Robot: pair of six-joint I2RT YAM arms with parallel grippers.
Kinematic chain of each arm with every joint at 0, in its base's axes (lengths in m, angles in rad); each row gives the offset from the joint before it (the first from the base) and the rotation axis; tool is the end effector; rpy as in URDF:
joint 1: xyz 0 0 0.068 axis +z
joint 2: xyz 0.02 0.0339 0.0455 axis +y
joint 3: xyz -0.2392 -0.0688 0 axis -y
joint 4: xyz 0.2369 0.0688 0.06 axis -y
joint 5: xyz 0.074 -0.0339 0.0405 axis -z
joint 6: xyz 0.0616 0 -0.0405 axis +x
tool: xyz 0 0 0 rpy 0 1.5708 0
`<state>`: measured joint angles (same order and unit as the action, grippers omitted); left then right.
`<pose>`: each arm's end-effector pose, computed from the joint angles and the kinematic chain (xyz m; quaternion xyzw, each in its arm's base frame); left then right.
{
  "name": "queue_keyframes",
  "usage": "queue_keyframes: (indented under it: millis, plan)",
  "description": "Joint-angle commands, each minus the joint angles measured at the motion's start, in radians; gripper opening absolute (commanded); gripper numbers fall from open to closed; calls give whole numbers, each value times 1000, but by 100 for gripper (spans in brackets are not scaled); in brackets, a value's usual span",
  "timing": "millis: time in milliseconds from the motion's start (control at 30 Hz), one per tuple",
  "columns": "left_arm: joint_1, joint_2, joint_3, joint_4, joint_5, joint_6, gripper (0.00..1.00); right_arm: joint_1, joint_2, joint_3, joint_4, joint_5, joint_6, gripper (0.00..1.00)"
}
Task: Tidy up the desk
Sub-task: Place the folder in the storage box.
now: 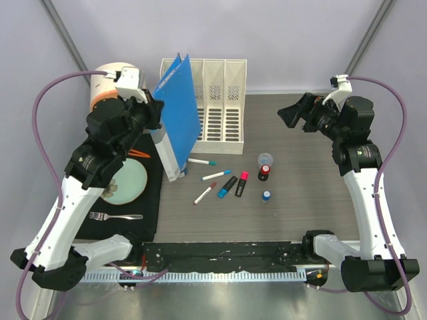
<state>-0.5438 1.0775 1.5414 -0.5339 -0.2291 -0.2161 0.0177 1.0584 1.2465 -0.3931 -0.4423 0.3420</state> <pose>0.2001 -0.1047 0.4745 0.0416 0.7296 -0.1736 0.6602 0.2507 0.0308 0.3988 -0.0144 0.7693 0.2776 0.5753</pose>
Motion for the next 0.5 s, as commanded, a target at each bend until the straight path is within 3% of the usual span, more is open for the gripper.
queue_keyframes:
  millis: [0, 300, 467]
  plan:
    - [-36, 28, 59, 164, -78, 72, 0, -2, -2, 33, 13, 17, -20, 96]
    - [-87, 87, 45, 250, -174, 103, 0, -4, 12, 27, 11, 20, -32, 96]
    - [-97, 82, 129, 129, -188, 23, 0, -2, 18, 30, 8, 28, -40, 96]
